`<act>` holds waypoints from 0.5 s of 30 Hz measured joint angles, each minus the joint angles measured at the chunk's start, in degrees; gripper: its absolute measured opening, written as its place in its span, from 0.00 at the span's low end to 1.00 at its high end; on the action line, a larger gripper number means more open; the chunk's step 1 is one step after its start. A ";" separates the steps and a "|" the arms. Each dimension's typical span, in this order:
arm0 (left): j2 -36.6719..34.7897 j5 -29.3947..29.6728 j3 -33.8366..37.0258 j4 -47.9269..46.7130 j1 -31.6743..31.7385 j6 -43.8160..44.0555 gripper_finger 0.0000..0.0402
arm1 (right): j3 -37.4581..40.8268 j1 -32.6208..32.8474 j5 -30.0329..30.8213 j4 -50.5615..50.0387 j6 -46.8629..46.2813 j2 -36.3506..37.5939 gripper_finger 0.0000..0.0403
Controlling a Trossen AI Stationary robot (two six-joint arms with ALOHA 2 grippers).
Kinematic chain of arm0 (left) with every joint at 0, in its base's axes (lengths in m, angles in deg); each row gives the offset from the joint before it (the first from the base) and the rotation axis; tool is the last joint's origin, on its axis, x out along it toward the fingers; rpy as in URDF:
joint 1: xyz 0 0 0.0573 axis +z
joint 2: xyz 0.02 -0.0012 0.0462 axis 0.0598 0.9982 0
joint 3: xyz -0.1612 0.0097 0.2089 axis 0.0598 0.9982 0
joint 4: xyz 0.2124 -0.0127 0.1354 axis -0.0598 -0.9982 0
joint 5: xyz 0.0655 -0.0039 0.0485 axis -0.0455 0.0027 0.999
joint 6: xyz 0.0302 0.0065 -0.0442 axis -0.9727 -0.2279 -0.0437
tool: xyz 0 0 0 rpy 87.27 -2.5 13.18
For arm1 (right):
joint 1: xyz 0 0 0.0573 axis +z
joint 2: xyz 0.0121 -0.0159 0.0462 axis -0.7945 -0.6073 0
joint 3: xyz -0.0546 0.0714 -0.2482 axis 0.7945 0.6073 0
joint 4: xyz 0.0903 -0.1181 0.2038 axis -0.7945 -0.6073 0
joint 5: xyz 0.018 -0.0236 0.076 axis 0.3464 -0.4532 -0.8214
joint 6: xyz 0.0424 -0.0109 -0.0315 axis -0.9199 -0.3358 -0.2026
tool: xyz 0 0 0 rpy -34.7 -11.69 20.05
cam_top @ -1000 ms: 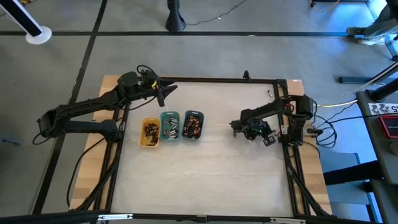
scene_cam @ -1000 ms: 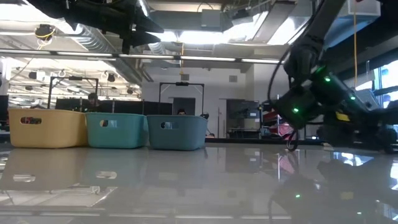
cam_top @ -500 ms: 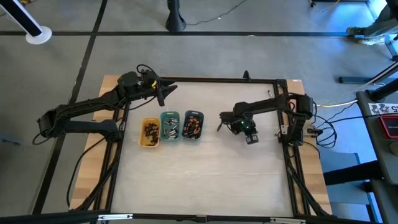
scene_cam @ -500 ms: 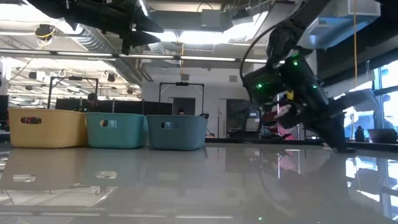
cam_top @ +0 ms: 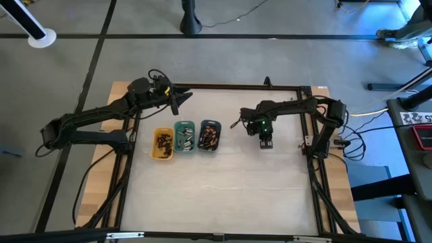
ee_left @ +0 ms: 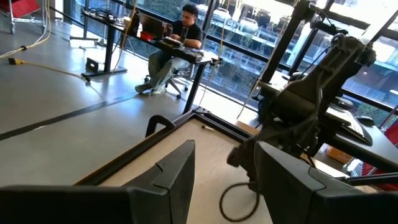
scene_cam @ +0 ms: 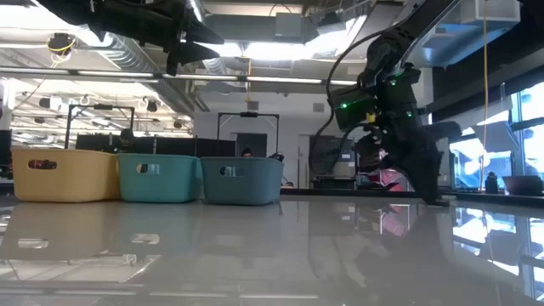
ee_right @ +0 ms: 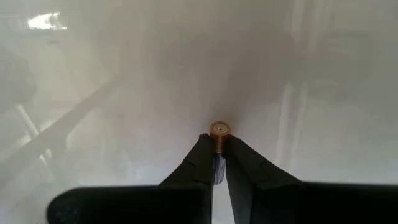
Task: Sort batteries
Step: Put the small black battery into the yellow bin
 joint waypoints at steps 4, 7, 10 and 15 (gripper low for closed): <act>0.00 0.00 0.00 0.00 0.00 0.78 0.39 | 0.02 -1.79 0.51 0.00 -0.10 2.23 0.05; 0.00 0.00 0.00 0.00 0.00 0.79 0.39 | 0.06 -2.92 0.03 -0.12 -1.20 4.24 0.05; 0.00 0.00 0.00 0.00 0.00 0.80 0.39 | 0.07 -4.02 -2.99 -0.13 -2.54 7.01 0.05; 0.00 0.01 0.00 0.00 0.00 1.42 0.39 | -0.92 -4.37 -5.85 0.27 -4.68 11.79 0.05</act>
